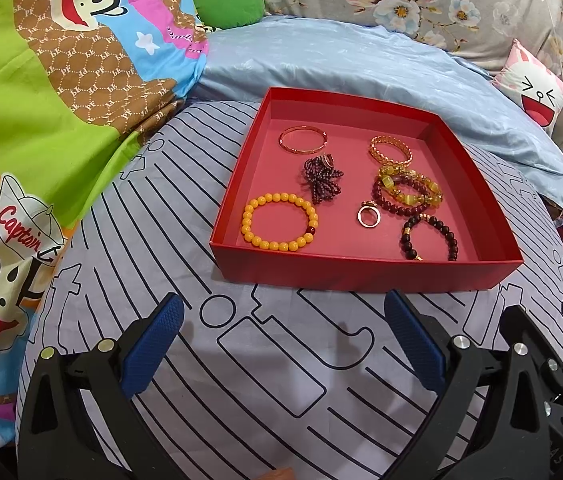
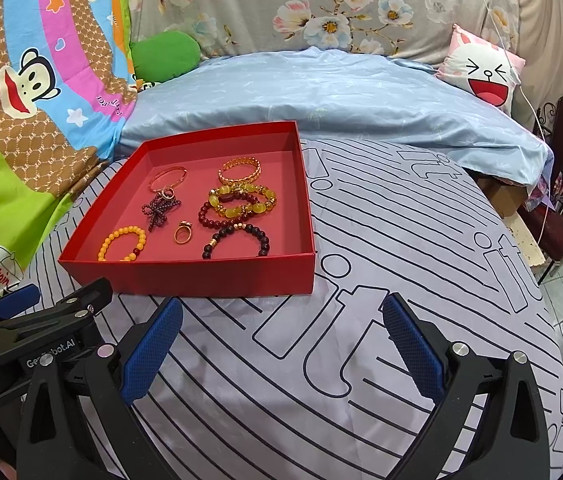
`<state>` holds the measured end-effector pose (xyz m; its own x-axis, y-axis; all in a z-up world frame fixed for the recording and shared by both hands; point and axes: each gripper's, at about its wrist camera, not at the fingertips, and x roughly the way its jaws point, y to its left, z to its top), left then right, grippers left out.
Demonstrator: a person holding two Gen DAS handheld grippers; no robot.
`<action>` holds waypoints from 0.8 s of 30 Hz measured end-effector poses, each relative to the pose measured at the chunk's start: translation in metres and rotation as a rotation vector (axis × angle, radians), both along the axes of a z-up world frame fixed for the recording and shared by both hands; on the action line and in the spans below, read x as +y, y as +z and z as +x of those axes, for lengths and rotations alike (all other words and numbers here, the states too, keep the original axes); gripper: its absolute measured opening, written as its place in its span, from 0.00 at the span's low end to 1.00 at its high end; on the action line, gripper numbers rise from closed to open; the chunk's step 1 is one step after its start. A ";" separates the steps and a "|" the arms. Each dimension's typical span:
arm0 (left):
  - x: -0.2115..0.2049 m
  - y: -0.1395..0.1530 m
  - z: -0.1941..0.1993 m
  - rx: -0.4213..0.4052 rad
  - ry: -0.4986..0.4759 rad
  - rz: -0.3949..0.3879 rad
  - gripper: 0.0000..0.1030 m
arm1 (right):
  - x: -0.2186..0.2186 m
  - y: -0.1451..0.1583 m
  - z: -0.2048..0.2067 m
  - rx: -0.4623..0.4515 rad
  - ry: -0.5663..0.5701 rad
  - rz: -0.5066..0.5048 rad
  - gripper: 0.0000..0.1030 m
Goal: Organize jewelry
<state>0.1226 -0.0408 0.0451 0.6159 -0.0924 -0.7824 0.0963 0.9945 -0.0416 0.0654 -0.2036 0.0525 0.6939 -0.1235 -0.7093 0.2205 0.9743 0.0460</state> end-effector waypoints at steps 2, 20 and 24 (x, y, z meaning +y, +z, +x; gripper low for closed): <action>0.000 0.000 0.000 -0.001 0.001 0.000 0.93 | 0.000 0.000 0.000 0.001 0.001 0.000 0.94; 0.000 0.000 0.000 -0.004 0.000 0.005 0.93 | 0.000 0.000 -0.001 0.002 0.002 0.001 0.94; -0.001 -0.001 0.000 0.003 0.003 0.001 0.93 | 0.000 0.000 -0.001 0.003 0.002 0.002 0.94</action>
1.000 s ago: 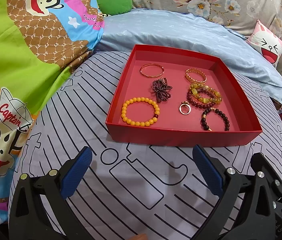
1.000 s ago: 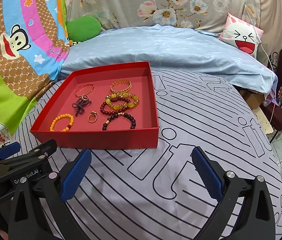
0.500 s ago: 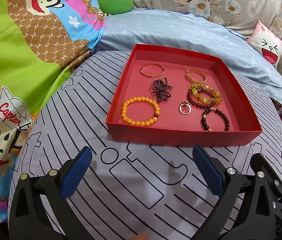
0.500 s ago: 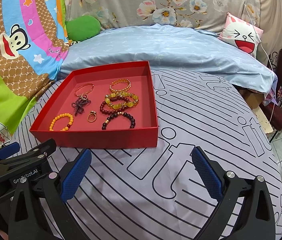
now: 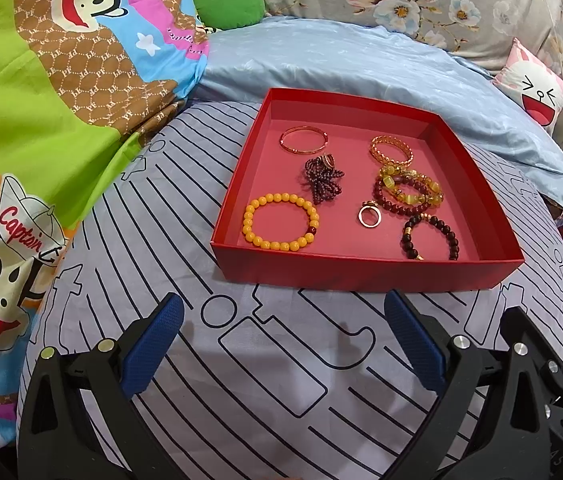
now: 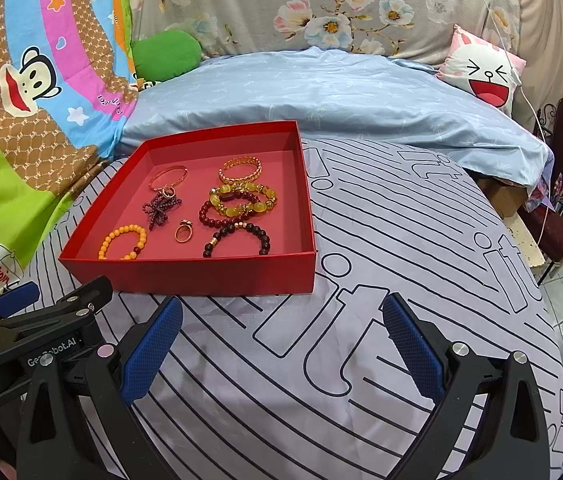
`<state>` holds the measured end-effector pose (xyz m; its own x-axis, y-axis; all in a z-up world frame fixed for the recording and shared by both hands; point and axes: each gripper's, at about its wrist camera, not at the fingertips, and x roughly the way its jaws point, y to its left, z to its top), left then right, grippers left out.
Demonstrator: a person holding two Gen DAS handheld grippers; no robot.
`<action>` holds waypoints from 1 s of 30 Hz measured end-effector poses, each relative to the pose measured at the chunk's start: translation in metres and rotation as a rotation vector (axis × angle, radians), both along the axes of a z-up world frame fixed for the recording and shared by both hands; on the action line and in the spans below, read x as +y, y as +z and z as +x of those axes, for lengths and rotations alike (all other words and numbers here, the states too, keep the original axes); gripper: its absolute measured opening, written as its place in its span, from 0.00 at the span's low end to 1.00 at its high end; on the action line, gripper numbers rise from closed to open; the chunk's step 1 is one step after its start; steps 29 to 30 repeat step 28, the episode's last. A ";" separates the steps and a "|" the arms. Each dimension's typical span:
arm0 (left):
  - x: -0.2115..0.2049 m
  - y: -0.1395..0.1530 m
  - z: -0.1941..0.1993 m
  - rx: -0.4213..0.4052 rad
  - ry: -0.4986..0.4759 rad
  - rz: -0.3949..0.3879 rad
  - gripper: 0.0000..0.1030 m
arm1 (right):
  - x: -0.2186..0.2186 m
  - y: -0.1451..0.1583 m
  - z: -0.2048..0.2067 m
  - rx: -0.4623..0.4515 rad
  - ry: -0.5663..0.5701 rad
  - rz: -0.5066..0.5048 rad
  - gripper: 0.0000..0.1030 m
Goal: Organize jewelry
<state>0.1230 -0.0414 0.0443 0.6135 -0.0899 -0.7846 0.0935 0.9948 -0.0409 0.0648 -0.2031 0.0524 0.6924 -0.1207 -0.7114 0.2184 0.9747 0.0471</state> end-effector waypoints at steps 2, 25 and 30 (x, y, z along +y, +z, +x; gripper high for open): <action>0.000 -0.001 0.000 0.005 -0.001 -0.002 0.93 | 0.000 0.000 0.000 0.000 0.001 -0.001 0.94; -0.001 0.000 -0.002 -0.028 0.019 0.006 0.93 | 0.000 -0.002 0.000 -0.001 0.001 -0.006 0.94; -0.002 0.001 -0.002 -0.031 0.009 0.006 0.93 | -0.001 -0.003 0.000 -0.001 -0.001 -0.006 0.94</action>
